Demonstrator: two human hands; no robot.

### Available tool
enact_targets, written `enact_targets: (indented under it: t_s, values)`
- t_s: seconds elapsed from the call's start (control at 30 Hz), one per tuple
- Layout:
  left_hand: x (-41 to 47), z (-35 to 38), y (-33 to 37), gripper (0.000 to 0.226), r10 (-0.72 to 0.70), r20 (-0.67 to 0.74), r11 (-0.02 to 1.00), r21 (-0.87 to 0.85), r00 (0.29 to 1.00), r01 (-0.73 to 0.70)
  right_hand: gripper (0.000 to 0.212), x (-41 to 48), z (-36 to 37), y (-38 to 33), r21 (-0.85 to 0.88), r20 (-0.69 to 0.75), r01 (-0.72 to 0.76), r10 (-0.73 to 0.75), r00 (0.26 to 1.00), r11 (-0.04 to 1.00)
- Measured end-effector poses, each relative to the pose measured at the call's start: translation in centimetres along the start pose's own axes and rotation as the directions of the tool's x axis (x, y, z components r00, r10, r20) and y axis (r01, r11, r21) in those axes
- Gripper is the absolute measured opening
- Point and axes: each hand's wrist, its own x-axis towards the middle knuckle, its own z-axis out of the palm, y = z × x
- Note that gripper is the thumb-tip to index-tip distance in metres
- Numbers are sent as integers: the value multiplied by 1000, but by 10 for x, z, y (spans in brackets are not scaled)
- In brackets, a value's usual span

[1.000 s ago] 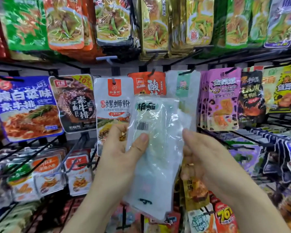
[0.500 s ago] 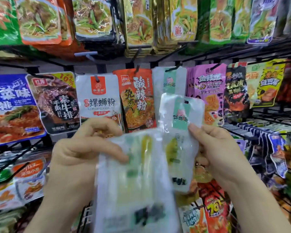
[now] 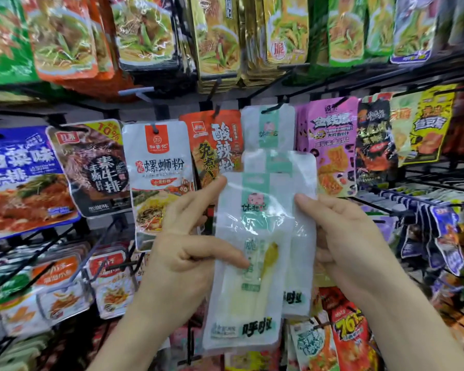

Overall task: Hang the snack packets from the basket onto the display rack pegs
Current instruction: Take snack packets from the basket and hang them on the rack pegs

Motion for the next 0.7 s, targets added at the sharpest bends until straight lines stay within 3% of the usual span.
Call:
enact_targets:
  t_s: [0.1,0.23,0.33,0.4,0.47,0.53,0.63,0.7]
  values:
    - [-21,3,-9,51,206,30,973,99,978,-208,30,-2,2,0,-52,20,64,-63,998,997]
    - [-17,5,-12,47,275,35,932,237,961,-276,74,-3,6,6,-250,10,151,-154,988,956]
    - [-18,9,-14,34,367,97,873,307,925,-379,27,-2,8,6,-210,-13,196,-204,979,958]
    - [-19,10,-8,40,396,105,851,332,912,-407,20,-3,7,6,-245,-5,209,-217,976,947]
    - [-16,10,5,47,360,7,900,260,933,-350,15,0,4,7,-312,12,222,-229,973,924]
    - [-5,8,21,45,208,-114,978,55,971,-203,14,1,1,7,-357,28,210,-215,976,910]
    - [23,10,40,16,35,-8,996,-79,999,-36,18,2,-3,7,-408,97,219,-196,976,887]
    - [37,17,44,16,-22,47,997,-79,999,26,23,4,-6,7,-399,143,240,-199,970,885]
